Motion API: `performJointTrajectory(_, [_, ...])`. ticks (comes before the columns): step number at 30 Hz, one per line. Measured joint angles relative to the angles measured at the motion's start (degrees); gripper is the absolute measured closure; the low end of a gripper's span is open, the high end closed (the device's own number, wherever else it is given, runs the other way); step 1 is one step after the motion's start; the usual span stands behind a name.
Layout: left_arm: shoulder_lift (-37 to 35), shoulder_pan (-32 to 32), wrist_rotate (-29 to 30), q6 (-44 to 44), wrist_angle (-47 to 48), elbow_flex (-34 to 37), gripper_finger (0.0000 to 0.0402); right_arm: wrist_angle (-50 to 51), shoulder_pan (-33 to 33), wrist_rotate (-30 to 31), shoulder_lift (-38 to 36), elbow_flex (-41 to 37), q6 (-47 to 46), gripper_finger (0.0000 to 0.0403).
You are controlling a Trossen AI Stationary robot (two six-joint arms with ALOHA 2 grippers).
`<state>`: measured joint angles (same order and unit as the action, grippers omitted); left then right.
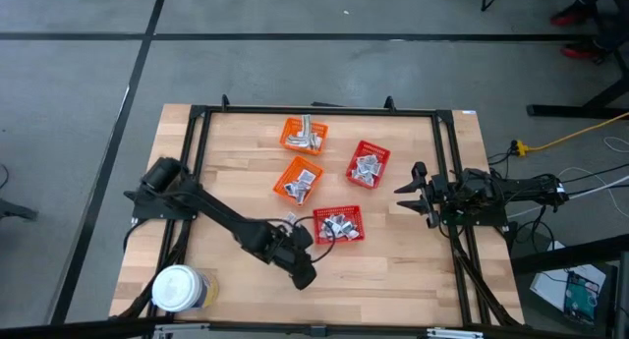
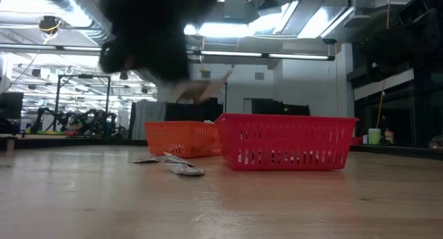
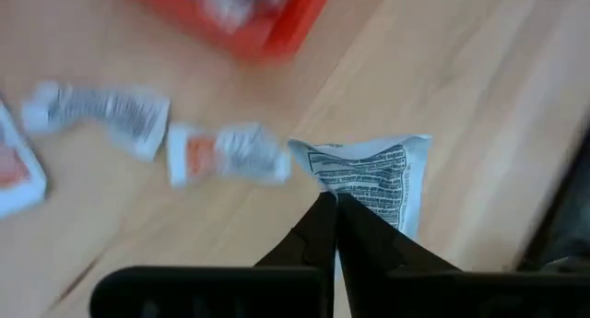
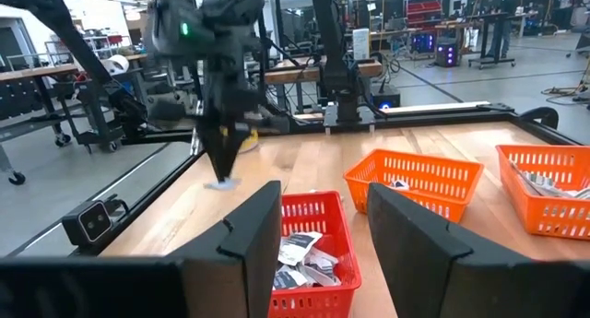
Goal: Pick & Place First Aid Supplies
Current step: Put the gray towelette pack into the bottom red bin
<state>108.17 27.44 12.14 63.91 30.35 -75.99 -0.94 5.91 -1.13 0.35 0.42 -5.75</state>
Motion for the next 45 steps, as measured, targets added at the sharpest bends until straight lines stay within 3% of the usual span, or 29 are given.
performJointTrajectory(12, [-7.74, -4.58, 15.6, 4.42, -9.04, -0.04, 0.0399, 0.01, 0.0, -0.02, 0.01, -0.01, 0.0, 0.024])
performJointTrajectory(19, [-9.43, -8.6, 22.81, 4.8, -21.37, -0.11, 0.0399, 0.01, -0.01, 0.0, 0.01, 0.0, 0.02, 0.024])
performJointTrajectory(26, [-10.86, -12.57, 36.87, 16.41, -22.86, -0.15, 0.0399, 0.01, -0.01, 0.0, 0.0, 0.01, 0.0, 0.024])
performJointTrajectory(30, [-10.94, -15.46, 36.65, 20.27, -22.84, -0.15, 0.0399, 0.01, -0.01, 0.0, 0.02, 0.0, 0.0, 0.024])
performJointTrajectory(45, [-10.94, -24.21, 25.04, 24.24, -21.44, -0.15, 0.0399, 0.01, 0.0, 0.0, 0.01, -0.01, 0.01, 0.024])
